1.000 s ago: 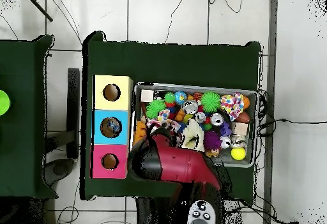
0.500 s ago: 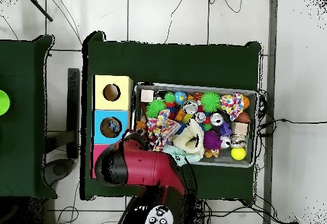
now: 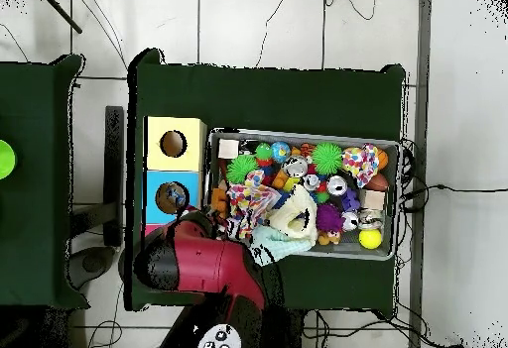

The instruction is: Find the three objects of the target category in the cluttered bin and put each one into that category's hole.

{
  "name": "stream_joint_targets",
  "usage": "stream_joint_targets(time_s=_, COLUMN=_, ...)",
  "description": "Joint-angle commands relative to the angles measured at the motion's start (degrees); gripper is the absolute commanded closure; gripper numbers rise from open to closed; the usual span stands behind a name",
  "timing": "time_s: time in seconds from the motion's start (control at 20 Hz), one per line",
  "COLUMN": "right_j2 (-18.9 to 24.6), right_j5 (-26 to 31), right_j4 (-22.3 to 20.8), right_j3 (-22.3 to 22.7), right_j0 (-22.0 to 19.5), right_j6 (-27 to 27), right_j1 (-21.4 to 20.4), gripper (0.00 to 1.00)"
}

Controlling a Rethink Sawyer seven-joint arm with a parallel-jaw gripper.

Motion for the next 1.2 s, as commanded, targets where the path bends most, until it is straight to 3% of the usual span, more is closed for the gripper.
stream_joint_targets(time_s=0.05, right_j2=-1.1, right_j5=6.9, right_j4=4.9, right_j3=-1.9, right_j0=0.5, right_j6=15.2, right_j1=2.1, gripper=1.0)
stream_joint_targets(time_s=0.8, right_j2=-6.7, right_j5=13.8, right_j4=8.2, right_j3=-8.0, right_j0=7.0, right_j6=15.8, right_j1=3.9, gripper=1.0)
stream_joint_targets(time_s=1.2, right_j2=-7.9, right_j5=14.5, right_j4=11.3, right_j3=-11.5, right_j0=10.3, right_j6=18.2, right_j1=8.0, gripper=1.0)
